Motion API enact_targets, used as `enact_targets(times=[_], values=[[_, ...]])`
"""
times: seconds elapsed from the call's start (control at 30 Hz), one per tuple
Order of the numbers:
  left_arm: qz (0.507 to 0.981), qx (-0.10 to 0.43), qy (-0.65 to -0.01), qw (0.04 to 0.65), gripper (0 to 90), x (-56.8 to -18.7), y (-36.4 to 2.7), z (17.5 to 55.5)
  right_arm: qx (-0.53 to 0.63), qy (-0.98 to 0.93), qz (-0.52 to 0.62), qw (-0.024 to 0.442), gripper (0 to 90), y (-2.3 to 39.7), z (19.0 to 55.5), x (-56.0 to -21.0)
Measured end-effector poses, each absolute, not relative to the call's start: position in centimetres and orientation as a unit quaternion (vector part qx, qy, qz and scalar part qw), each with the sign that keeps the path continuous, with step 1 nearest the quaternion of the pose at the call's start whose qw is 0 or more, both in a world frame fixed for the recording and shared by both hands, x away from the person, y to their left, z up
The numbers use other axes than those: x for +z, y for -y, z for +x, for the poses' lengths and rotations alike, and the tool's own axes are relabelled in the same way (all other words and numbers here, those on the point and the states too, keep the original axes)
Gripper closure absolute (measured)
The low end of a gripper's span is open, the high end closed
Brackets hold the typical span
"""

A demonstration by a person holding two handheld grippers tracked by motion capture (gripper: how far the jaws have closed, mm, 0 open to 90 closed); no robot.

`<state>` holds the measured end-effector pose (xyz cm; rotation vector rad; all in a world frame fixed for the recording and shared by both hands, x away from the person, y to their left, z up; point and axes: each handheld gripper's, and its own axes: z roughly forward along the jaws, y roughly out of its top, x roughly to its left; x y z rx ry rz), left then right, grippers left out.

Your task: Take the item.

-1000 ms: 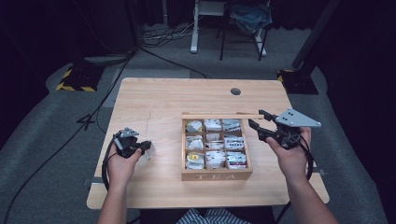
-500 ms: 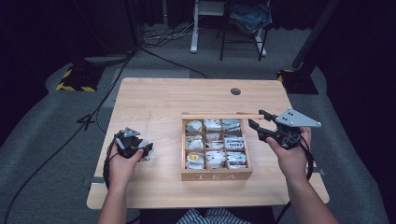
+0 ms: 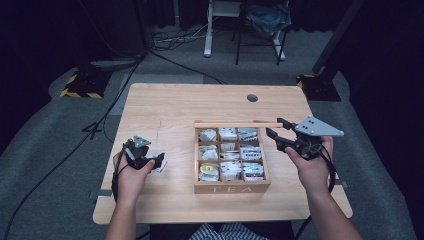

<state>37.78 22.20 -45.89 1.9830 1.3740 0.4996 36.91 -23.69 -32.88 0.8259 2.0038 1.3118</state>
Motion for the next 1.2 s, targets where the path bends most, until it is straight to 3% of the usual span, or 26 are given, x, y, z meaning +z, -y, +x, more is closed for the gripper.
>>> enact_targets(times=[0.7,1.2], values=[[0.782,0.187,-0.463,0.373,30.5,-41.9,-18.9,35.8,0.496,-0.754,0.313,0.296,49.1,23.7,37.0,-32.8],[0.814,0.171,-0.395,0.390,30.0,-41.3,-16.2,33.1,0.494,-0.758,0.312,0.291,49.0,23.8,37.0,-32.8]])
